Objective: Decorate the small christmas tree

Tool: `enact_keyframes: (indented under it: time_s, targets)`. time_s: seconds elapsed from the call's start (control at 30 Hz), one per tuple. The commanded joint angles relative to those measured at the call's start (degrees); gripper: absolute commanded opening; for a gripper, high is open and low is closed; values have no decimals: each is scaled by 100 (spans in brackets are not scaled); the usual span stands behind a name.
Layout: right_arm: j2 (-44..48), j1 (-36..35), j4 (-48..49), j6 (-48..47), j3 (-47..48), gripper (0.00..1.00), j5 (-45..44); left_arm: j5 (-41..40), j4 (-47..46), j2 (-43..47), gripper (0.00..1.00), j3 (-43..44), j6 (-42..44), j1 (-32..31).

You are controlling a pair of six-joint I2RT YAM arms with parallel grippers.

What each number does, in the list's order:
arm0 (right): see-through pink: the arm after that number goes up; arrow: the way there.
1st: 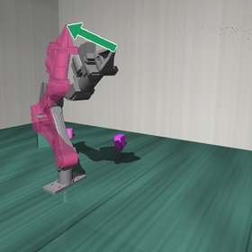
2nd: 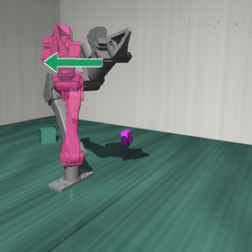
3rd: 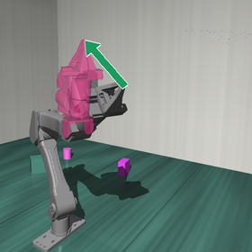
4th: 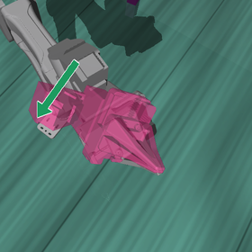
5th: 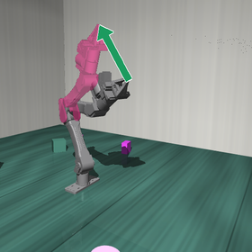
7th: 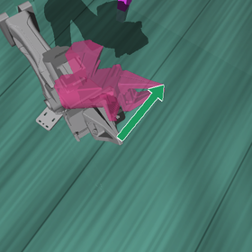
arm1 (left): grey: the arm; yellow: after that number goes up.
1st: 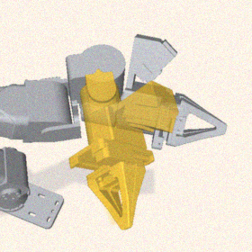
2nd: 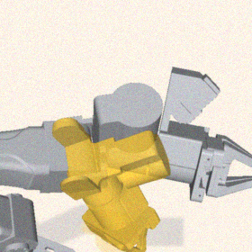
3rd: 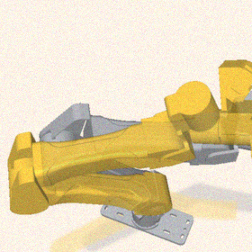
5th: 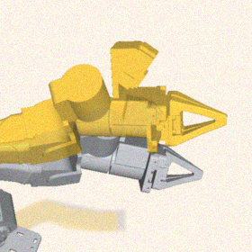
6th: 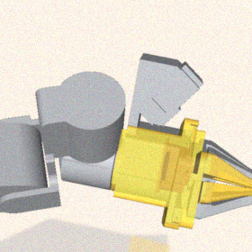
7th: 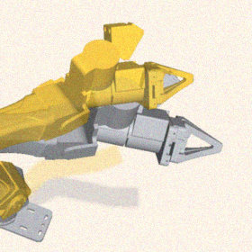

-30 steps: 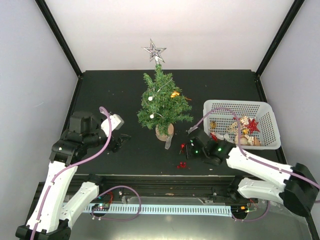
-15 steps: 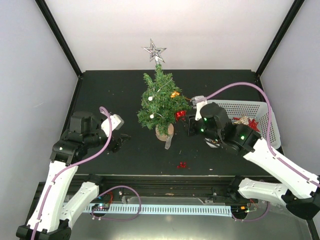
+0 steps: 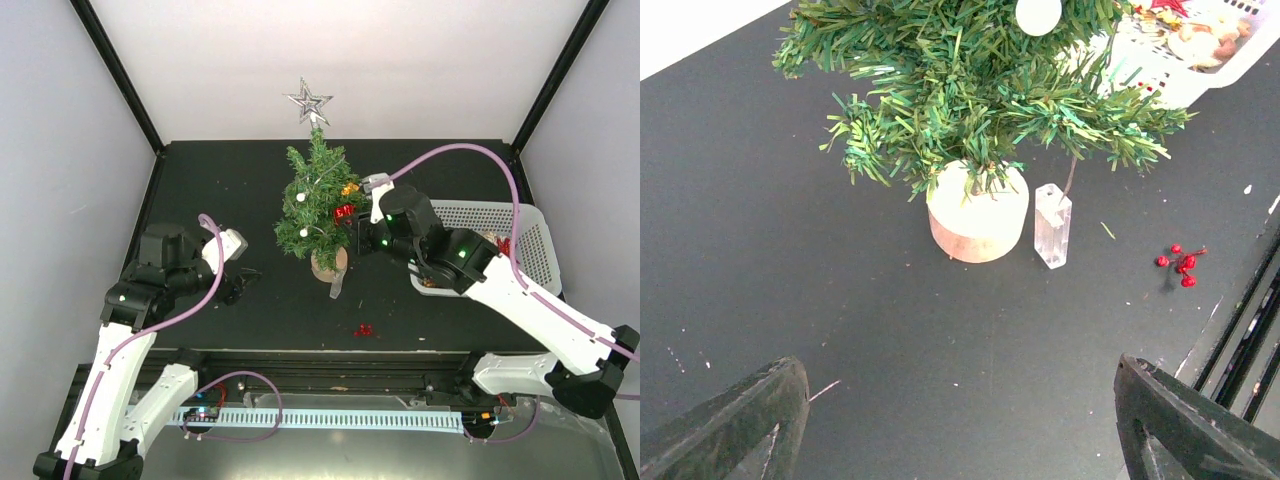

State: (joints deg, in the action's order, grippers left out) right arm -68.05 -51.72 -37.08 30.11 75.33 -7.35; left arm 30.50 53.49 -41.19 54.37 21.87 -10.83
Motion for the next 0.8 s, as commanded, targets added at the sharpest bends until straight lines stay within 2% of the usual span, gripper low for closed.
enact_keyframes:
  time_s: [0.0, 0.4, 0.77]
  targets:
    - [-181, -31, 239, -227, 354, 32, -77, 142, -118, 76, 84, -4, -60, 72]
    - [-855, 29, 148, -371, 814, 33, -187, 213, -97, 58, 84, 12, -77, 106]
    - [-926, 57, 207, -217, 564, 34, -161, 271, -162, 117, 84, -45, -65, 127]
